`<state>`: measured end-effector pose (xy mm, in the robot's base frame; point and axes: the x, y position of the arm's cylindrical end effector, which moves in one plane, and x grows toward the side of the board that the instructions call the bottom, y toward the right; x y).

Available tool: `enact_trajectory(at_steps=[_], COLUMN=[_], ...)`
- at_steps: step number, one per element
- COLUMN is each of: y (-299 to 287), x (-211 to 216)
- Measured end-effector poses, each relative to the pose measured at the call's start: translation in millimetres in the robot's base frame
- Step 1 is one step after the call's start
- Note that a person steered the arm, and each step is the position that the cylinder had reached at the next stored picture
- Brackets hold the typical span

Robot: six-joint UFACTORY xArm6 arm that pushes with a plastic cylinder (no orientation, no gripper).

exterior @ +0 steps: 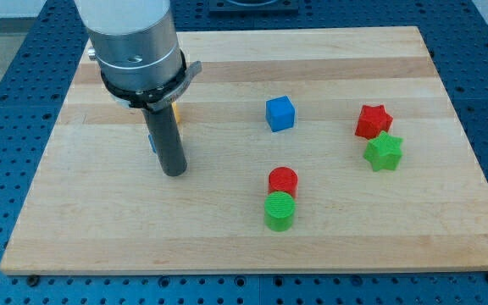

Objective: Move the arm at center left of the board

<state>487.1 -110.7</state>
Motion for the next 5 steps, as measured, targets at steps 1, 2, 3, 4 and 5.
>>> enact_trajectory(at_steps=[1, 2, 3, 4, 5], y=[0, 0, 1, 23, 17], x=[-36, -53, -50, -22, 20])
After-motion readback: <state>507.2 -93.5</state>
